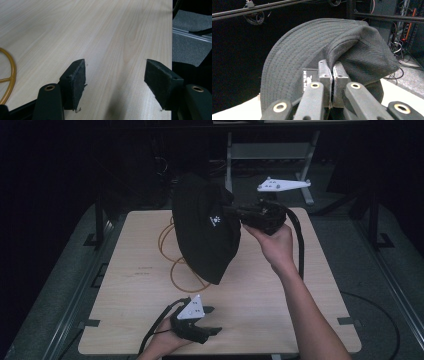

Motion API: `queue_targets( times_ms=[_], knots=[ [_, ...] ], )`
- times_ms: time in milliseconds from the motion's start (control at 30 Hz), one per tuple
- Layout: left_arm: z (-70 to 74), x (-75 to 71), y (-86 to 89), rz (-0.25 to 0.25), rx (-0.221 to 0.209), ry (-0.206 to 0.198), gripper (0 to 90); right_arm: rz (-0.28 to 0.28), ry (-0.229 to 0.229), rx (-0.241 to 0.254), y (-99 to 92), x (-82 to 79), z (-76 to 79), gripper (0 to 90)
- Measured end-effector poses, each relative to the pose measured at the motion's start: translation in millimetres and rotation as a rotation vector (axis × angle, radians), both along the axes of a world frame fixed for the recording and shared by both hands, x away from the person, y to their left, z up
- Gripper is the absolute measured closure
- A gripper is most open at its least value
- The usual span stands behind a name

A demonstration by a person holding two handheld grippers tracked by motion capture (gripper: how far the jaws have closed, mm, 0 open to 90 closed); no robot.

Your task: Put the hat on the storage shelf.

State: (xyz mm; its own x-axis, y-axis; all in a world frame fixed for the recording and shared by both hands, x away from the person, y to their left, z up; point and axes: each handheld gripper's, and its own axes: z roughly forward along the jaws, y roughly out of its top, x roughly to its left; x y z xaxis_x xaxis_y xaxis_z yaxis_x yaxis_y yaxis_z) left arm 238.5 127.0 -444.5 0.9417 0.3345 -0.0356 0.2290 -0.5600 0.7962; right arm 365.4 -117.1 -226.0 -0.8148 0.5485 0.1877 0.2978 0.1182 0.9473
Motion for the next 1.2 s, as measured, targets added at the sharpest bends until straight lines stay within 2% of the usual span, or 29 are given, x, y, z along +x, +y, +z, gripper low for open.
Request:
queue_targets(
  times_ms=[67, 300, 367, 600, 833, 1200],
  knots=[
    [0.0, -0.6, 0.8, 0.012, -0.006, 0.014, 32.3, 0.004, -0.001, 0.0, 4.8, 1.4, 1.5, 87.7],
    [-0.4, -0.6, -0.4, -0.01, 0.017, 0.007, 32.3, 0.033, -0.012, -0.012, 28.3, 6.6, 8.0, 87.6],
    [-0.3, -1.2, -1.3, -0.018, 0.02, -0.002, 32.2, 0.046, -0.014, -0.021, 40.1, 9.5, 9.0, 87.6],
    [-3.4, -0.7, -3.5, -0.028, 0.032, 0.005, 32.0, 0.077, -0.011, -0.027, 57.6, 15.0, 9.6, 87.3],
    [-5.1, -2.5, -8.8, -0.05, 0.045, 0.005, 31.7, 0.098, 0.005, -0.032, 83.9, 23.5, 5.5, 87.1],
    [-7.9, -3.7, -14.9, -0.071, 0.057, 0.01, 31.0, 0.132, 0.033, -0.046, 111.7, 31.4, -2.6, 86.1]
  ],
)
